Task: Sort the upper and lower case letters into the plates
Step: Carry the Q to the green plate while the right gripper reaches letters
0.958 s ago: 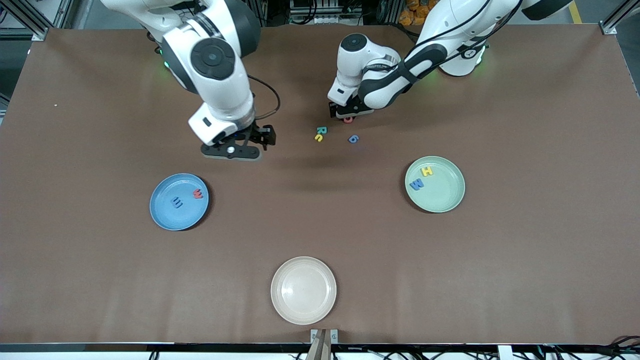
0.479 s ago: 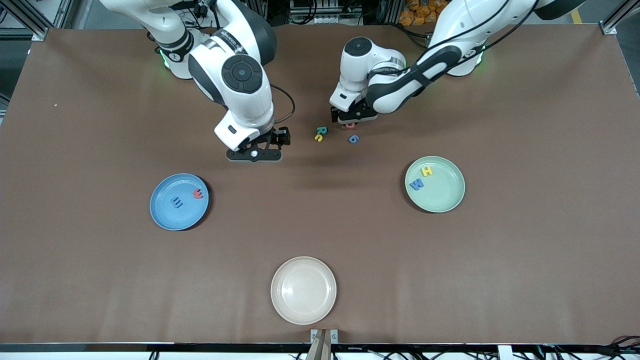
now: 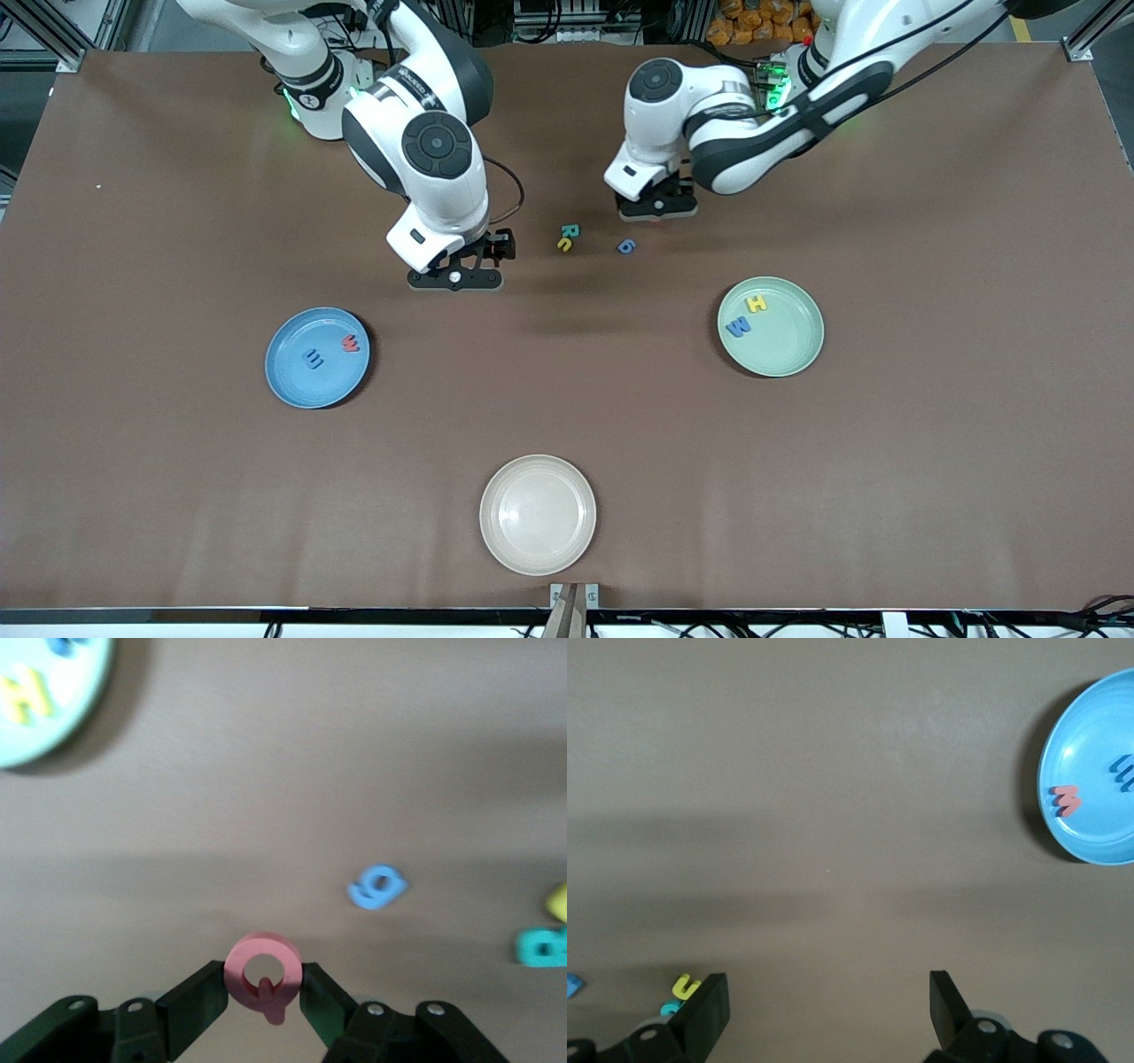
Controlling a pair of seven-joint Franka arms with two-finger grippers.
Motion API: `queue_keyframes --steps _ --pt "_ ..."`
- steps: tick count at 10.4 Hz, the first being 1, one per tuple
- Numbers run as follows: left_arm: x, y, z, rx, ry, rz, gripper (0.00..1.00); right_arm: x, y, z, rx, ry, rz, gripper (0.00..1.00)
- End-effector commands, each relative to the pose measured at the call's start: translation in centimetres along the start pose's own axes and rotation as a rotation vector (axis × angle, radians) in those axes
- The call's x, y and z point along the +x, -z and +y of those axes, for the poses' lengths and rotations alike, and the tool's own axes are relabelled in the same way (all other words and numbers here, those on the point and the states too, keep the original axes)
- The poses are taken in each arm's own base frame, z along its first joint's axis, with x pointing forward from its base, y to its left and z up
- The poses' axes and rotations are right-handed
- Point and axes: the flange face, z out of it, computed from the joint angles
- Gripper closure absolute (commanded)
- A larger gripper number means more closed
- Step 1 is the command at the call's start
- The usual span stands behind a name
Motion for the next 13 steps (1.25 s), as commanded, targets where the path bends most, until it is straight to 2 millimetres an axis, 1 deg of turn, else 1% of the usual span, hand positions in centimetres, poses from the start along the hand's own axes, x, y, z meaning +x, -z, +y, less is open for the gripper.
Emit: queue_keyframes --steps 1,2,3,5,6,7,8,9,10,11,12,13 --pt "2.7 0.2 -4.4 0.054 -0.135 -0.041 1.00 -1.0 -2.6 -0.4 0.021 -0.001 0.028 0.01" --pt "4.7 0.5 -6.8 0.040 -0.196 -0.044 1.00 -1.0 -3.6 -1.1 0.039 -0.054 0.026 0.01" --pt "6.2 0.6 -8.5 0.033 -0.262 -0.044 1.00 -1.6 -4.9 -3.0 0.058 -0.088 0.024 0.02" --pt "8.6 0.4 -11.7 0.042 -0.353 -0.029 1.00 -3.3 -7.3 -6.4 0.090 -0.163 0.020 0.08" --pt "9.8 0.3 -13.3 0.052 -0.404 -0.011 1.00 -4.6 -8.9 -8.7 0.110 -0.198 0.016 0.14" --pt "11.0 0.1 -14.7 0.060 -0.431 0.003 1.00 -5.3 -10.1 -10.0 0.114 -0.236 0.013 0.16" --pt "11.7 -0.1 -15.8 0.072 -0.455 0.019 1.00 -6.5 -11.4 -11.2 0.091 -0.240 0.014 0.18" --pt "12.9 -0.9 -17.7 0.096 -0.469 0.034 1.00 -7.6 -12.7 -12.2 0.072 -0.259 0.011 0.19" --pt "14.4 -1.3 -19.2 0.104 -0.484 0.053 1.00 -8.3 -14.0 -13.0 0.059 -0.276 0.015 0.22" --pt "15.4 -1.8 -19.9 0.086 -0.489 0.080 1.00 -8.7 -15.0 -13.7 0.076 -0.312 0.015 0.22" --pt "16.5 -2.9 -21.0 0.043 -0.477 0.102 1.00 -9.3 -16.2 -14.5 0.088 -0.315 0.016 0.22" --pt "17.1 -3.1 -21.0 0.004 -0.473 0.133 1.00 -9.6 -16.9 -15.0 0.090 -0.326 0.023 0.23"
